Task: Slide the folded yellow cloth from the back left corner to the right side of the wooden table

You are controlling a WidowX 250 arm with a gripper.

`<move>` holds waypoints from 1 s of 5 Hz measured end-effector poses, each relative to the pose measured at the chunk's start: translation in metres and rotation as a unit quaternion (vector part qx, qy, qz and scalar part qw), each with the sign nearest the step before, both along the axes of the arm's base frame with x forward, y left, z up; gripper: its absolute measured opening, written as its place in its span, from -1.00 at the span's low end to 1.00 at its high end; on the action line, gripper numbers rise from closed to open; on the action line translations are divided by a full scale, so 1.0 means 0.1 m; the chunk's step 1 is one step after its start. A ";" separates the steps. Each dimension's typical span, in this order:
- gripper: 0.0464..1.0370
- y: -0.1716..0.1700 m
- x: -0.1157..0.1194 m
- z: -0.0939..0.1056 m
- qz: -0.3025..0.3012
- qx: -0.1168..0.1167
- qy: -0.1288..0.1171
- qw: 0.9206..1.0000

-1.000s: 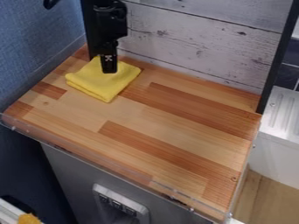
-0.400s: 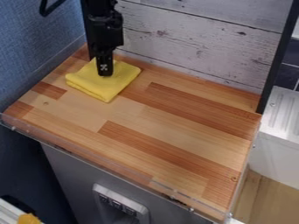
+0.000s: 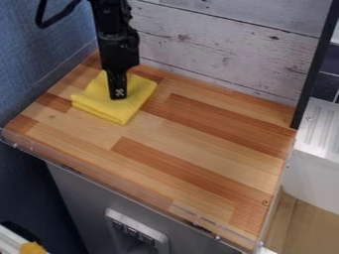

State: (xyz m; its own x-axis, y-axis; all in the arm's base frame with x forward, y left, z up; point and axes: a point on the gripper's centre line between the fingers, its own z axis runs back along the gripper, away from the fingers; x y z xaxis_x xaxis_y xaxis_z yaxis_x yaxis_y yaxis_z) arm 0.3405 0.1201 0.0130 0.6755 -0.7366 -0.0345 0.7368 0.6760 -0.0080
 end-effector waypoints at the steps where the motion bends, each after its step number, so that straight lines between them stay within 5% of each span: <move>1: -0.96 -0.41 -0.15 0.01 0.065 0.011 0.006 0.998; 3: -0.96 -1.15 -0.27 0.06 0.200 0.033 -0.008 0.979; 5: -0.96 -1.69 -0.40 0.06 0.303 0.030 -0.033 0.952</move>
State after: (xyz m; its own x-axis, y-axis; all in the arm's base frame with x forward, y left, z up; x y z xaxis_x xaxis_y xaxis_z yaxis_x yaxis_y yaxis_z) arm 0.3000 -0.0492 0.0186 0.9778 -0.2096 -0.0074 0.2096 0.9748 0.0764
